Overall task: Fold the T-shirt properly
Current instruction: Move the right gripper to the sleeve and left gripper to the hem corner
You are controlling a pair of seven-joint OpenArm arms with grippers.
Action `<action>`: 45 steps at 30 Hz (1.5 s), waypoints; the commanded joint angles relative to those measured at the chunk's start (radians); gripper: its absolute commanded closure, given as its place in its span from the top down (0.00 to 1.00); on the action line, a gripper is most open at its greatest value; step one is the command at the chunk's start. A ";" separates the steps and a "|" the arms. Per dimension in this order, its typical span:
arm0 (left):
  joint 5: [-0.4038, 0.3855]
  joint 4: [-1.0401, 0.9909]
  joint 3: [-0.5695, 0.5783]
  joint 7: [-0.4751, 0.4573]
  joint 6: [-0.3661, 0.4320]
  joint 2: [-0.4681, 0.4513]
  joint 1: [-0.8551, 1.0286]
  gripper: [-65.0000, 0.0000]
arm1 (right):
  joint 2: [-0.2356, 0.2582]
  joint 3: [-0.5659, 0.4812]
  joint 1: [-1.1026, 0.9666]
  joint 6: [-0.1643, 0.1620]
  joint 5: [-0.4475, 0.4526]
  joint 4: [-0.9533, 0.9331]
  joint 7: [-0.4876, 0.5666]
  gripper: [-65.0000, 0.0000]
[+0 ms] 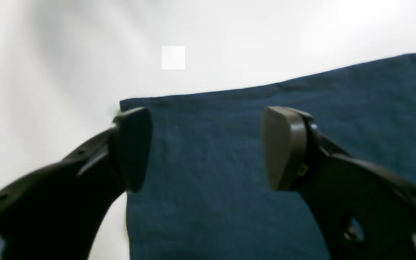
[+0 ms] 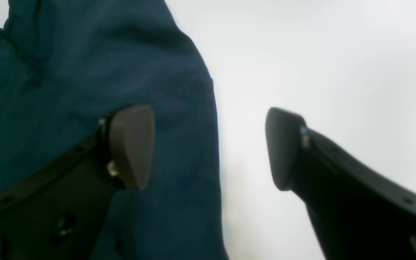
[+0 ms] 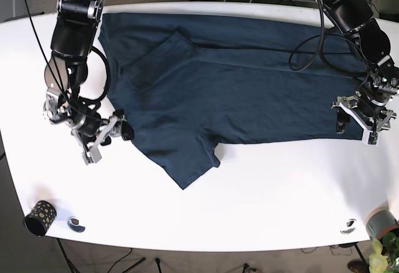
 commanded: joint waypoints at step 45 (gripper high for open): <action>-0.016 -0.637 -0.002 -0.047 0.271 -0.180 -0.315 0.86 | -0.035 -0.226 0.149 -0.001 0.013 -0.319 0.254 0.10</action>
